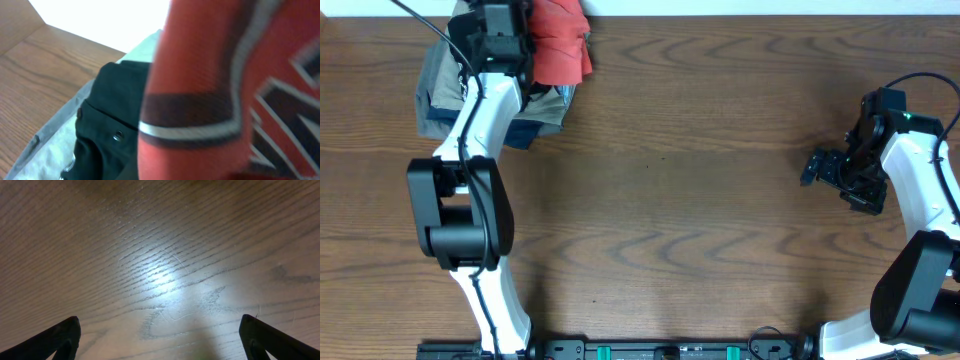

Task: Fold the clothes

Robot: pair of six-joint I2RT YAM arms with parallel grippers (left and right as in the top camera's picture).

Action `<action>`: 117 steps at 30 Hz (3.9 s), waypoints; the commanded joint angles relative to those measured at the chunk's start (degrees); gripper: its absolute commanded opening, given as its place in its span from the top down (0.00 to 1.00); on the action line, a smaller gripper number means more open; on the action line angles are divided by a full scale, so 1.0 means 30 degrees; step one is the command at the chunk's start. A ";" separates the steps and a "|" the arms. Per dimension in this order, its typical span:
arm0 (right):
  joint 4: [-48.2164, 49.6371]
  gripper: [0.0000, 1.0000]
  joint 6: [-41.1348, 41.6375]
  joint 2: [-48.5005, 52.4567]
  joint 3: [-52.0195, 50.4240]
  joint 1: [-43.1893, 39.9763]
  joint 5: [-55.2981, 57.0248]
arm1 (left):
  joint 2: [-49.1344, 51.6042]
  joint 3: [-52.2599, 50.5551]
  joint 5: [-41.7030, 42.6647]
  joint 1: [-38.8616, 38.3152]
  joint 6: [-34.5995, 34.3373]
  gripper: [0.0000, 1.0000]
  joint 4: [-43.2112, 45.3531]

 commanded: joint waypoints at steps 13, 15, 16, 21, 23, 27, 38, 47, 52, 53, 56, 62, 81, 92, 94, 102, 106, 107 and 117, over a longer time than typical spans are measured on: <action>-0.0015 0.01 -0.0073 -0.0058 0.0197 -0.0058 -0.0066 | 0.0197 0.0736 -0.1749 0.2841 0.0277 0.09 -0.0758; -0.0015 0.01 -0.0073 -0.0058 0.0197 -0.0058 -0.0066 | -0.0415 0.0729 -0.1741 0.2645 0.0262 0.08 -0.0736; -0.0015 0.01 -0.0080 -0.0058 0.0197 -0.0058 -0.0073 | -0.0736 0.0729 -0.1741 0.2557 0.0262 0.08 -0.0721; -0.0015 0.01 -0.0073 -0.0058 0.0197 -0.0058 -0.0066 | -0.2135 0.0729 -0.1537 0.1676 0.0168 0.08 -0.0670; -0.0015 0.01 -0.0073 -0.0058 0.0197 -0.0058 -0.0066 | -0.2251 0.0729 -0.1537 0.1275 0.0175 0.08 -0.0670; -0.0007 0.01 -0.0073 -0.0058 0.0197 -0.0058 -0.0066 | -0.2047 0.0714 -0.1523 0.0663 0.0073 0.09 -0.0889; -0.0007 0.01 -0.0073 -0.0058 0.0197 -0.0058 -0.0066 | 0.0066 0.0714 0.3366 0.0554 -0.0313 0.23 0.2521; -0.0007 0.01 -0.0073 -0.0058 0.0197 -0.0051 -0.0066 | 0.3235 0.0714 0.5056 0.0495 0.0976 0.22 0.4014; -0.0015 0.01 -0.0073 -0.0058 0.0197 -0.0051 -0.0066 | 0.3847 0.0714 0.4765 0.0503 0.2149 0.19 0.2521; -0.0015 0.01 -0.0073 -0.0058 0.0197 -0.0058 -0.0066 | 0.3657 0.0714 0.4772 0.0503 0.2149 0.18 0.2419; -0.0007 0.01 -0.0073 -0.0058 0.0197 -0.0051 -0.0066 | 0.2608 0.0714 0.4787 0.0474 0.2135 0.14 0.2302; -0.0007 0.01 -0.0073 -0.0058 0.0197 -0.0058 -0.0066 | -0.0845 0.0714 0.4779 0.0474 0.2055 0.02 0.1071; -0.0015 0.01 -0.0073 -0.0058 0.0197 -0.0051 -0.0073 | -1.1744 0.0707 0.7446 0.0605 0.0743 0.02 -1.8629; -0.0015 0.01 -0.0080 -0.0058 0.0197 -0.0058 -0.0066 | -1.8163 -0.0029 1.0324 0.0605 0.0619 0.02 -2.4509; -0.0015 0.01 -0.0073 -0.0058 0.0197 -0.0058 -0.0073 | -1.9336 -0.0801 1.1016 0.0605 0.0619 0.02 -2.5259; -0.0015 0.01 -0.0073 -0.0058 0.0197 -0.0051 -0.0073 | -2.3321 -0.4116 1.2568 0.0605 -0.0335 0.02 -2.9456; -0.0007 0.01 -0.0073 -0.0058 0.0197 -0.0058 -0.0066 | -2.3977 -0.4204 1.2546 0.0605 -0.0321 0.02 -3.0884; -0.0015 0.01 -0.0073 -0.0058 0.0197 -0.0051 -0.0066 | -2.4072 -0.4204 1.2546 0.0605 -0.0321 0.02 -3.0869; -0.0007 0.01 -0.0073 -0.0058 0.0197 -0.0051 -0.0066 | -2.4115 -0.4204 1.2473 0.0605 -0.0328 0.02 -3.0767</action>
